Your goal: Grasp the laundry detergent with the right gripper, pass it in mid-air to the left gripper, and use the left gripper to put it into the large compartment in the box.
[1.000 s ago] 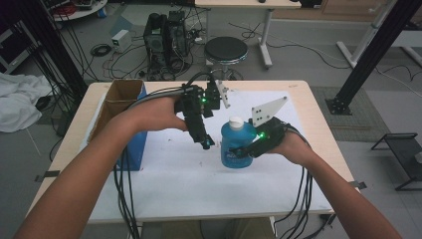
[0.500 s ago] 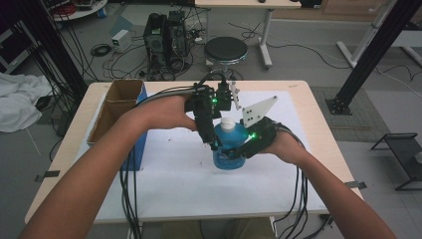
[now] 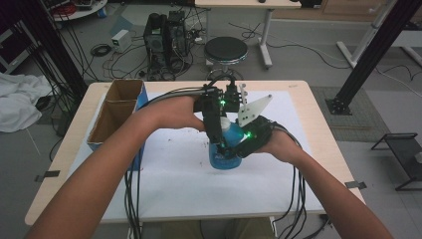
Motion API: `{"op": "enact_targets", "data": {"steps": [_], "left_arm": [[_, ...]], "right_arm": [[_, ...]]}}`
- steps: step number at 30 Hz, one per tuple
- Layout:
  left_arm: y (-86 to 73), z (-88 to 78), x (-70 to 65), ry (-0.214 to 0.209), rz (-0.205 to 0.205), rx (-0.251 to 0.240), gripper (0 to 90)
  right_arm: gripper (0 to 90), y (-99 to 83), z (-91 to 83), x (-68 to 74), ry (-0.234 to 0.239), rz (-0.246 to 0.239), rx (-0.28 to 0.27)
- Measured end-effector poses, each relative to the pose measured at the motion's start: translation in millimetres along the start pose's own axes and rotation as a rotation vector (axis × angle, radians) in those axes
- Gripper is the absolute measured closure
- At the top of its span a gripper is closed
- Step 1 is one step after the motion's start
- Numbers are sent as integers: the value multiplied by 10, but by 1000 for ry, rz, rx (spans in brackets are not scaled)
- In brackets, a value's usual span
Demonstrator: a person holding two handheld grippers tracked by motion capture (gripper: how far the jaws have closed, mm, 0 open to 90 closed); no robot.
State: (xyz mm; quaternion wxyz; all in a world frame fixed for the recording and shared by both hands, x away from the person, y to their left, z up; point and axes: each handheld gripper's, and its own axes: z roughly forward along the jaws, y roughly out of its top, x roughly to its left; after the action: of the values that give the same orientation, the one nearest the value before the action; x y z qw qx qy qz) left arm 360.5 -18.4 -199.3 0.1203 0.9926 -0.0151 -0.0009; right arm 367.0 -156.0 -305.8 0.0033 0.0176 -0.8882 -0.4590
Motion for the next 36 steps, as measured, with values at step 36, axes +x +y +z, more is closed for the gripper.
{"op": "enact_targets", "data": {"steps": [36], "left_arm": [[30, 109, 25, -4, 29, 31, 232]], "right_arm": [[431, 40, 7, 36, 15, 45, 1]]}}
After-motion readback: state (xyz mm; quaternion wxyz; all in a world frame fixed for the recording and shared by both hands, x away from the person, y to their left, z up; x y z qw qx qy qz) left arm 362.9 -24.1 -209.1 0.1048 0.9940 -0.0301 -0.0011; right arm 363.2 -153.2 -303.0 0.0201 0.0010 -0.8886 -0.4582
